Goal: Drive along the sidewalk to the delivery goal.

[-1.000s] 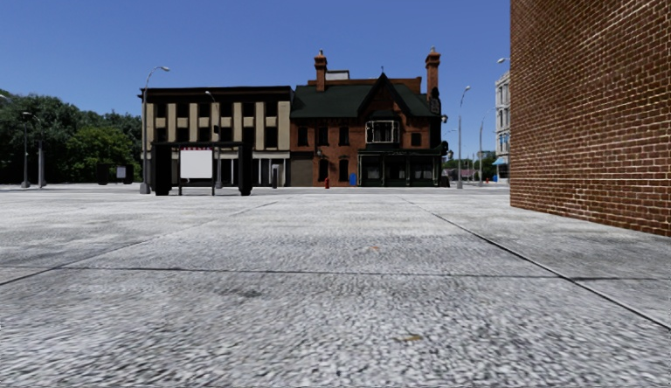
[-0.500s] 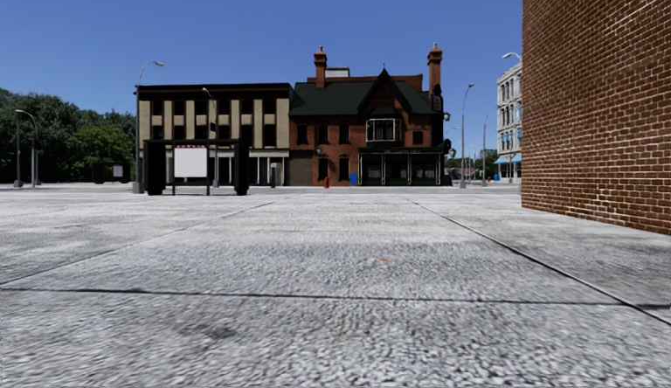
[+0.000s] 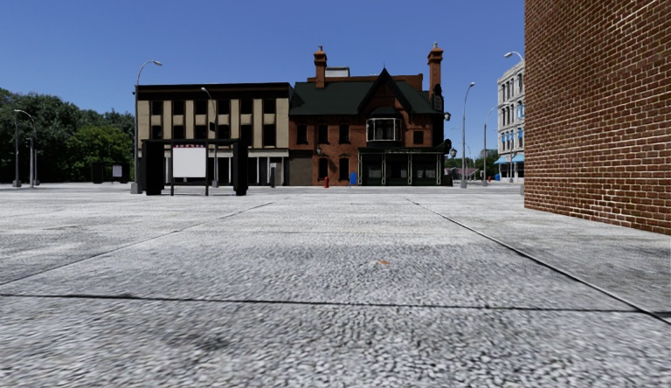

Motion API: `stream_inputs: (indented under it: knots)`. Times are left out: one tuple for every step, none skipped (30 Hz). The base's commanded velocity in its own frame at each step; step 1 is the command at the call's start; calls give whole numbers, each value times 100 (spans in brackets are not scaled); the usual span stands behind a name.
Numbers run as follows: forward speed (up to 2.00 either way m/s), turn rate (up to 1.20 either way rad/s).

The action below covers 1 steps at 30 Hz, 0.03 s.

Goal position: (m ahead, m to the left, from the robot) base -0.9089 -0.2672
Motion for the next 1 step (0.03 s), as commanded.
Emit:
stream_inputs:
  knots:
    - [0,0]
